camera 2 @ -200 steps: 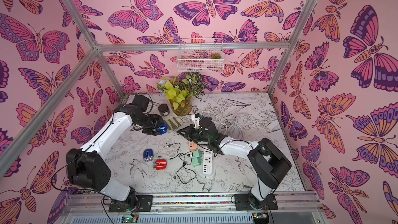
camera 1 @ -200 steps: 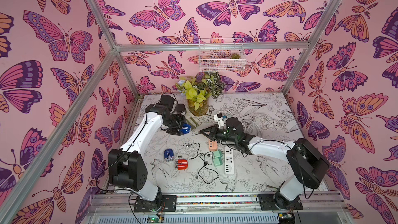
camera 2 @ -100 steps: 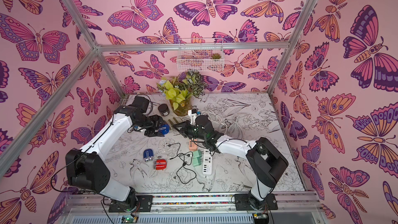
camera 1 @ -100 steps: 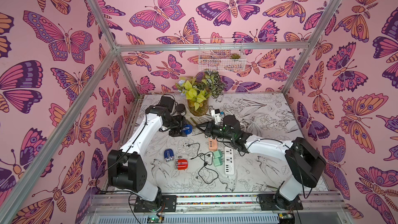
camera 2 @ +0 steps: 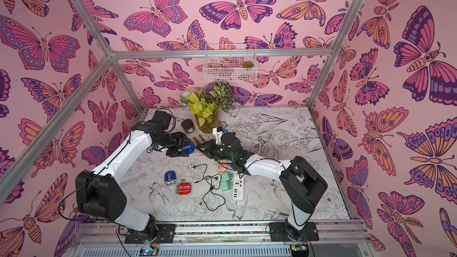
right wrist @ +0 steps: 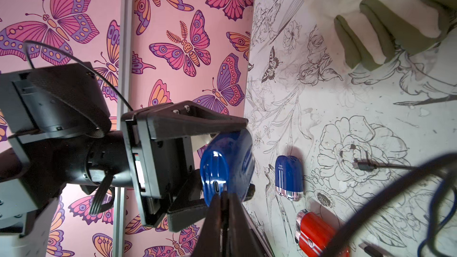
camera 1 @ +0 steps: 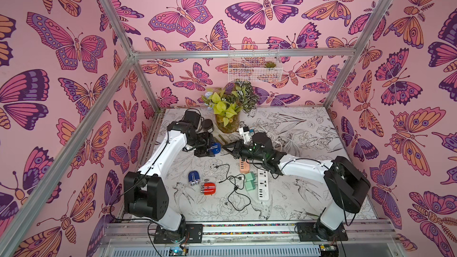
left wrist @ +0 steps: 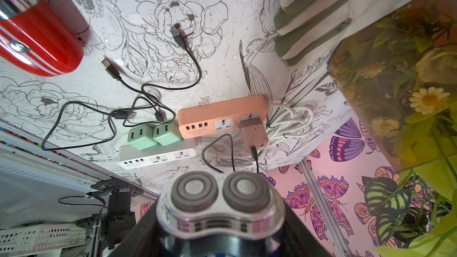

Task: Charge the electric shaver
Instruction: Insert the charging cable into the electric shaver.

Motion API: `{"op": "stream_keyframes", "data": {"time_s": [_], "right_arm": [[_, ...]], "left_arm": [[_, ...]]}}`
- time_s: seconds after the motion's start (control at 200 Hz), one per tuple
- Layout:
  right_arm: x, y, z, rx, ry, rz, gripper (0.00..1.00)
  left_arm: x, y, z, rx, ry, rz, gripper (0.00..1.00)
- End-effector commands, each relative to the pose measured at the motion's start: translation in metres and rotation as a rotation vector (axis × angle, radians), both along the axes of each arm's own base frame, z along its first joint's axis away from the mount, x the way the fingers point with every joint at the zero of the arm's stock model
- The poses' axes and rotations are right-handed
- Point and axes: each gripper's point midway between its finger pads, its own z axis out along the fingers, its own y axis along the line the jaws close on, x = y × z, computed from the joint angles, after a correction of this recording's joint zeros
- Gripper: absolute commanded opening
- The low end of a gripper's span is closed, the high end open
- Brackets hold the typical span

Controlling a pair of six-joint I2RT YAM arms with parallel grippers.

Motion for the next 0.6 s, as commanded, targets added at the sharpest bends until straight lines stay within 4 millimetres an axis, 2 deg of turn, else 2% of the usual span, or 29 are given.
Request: {"op": "stream_keyframes", "data": {"time_s": [0.0,0.591], "right_arm": [[-0.0026,0.0088,0.0112,0.008,-0.011,0.026,0.0],[-0.0003,0.0142,0.0031,-0.033,-0.009,0.04,0.0]], "left_arm": [[-0.0029,-0.0009,0.0055,-0.019,-0.014,0.002,0.0],[-0.0021,-0.0105,0.0061,-0.025,-0.019,-0.025,0.0]]}}
